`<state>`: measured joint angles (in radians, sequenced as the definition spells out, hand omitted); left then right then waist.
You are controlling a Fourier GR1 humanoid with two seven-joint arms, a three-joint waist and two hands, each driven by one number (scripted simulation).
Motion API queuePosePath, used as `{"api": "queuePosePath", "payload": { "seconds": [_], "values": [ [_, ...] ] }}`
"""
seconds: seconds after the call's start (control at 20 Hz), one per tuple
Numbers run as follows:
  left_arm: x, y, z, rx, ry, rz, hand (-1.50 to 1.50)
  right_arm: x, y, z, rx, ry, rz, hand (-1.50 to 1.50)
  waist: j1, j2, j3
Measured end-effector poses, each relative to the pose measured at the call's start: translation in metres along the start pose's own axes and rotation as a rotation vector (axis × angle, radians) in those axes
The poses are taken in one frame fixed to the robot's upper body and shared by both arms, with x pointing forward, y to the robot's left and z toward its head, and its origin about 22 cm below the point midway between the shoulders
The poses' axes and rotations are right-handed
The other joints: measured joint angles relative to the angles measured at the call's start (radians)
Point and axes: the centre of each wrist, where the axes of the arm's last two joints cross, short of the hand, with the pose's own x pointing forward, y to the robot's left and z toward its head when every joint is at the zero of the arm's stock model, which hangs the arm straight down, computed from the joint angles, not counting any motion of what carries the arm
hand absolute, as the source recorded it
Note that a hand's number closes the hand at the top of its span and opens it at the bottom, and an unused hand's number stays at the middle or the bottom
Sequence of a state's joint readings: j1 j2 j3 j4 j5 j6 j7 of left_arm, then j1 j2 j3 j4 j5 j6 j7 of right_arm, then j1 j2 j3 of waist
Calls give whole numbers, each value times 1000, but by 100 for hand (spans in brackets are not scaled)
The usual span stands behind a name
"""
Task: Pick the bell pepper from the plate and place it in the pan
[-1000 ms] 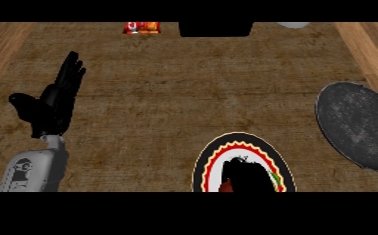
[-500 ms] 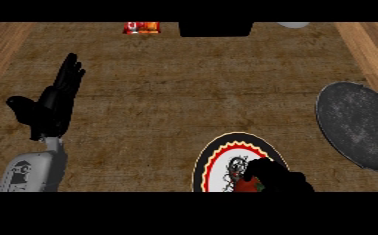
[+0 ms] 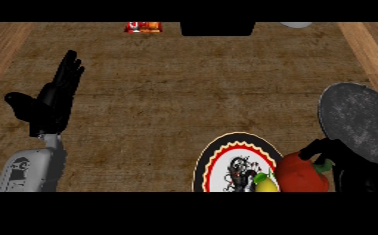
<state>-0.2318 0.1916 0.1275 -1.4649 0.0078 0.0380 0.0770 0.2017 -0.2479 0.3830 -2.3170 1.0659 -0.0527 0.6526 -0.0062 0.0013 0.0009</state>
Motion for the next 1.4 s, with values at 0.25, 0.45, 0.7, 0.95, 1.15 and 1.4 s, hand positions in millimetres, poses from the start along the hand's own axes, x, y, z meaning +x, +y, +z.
{"api": "queuePosePath", "payload": {
  "seconds": [0.25,0.45,0.7,0.95,1.15,1.4],
  "values": [
    [1,4,-2,-6,-5,3,0,-49,-13,-43,-59,65,-42,150,5,2,1],
    [0,4,-2,2,-3,3,0,-100,-29,-80,-105,100,-4,150,7,2,1],
    [1,-1,-3,-9,-8,4,0,-167,-37,-115,-150,127,106,150,17,4,1],
    [0,-8,-5,-23,-12,5,0,-226,-34,-145,-177,162,167,150,26,7,2],
    [1,-12,-8,-32,-11,4,0,-262,-28,-163,-188,185,167,150,34,9,2],
    [4,-17,-11,-39,-18,8,0,-288,-10,-171,-140,231,82,-150,40,11,3]
  ]
}}
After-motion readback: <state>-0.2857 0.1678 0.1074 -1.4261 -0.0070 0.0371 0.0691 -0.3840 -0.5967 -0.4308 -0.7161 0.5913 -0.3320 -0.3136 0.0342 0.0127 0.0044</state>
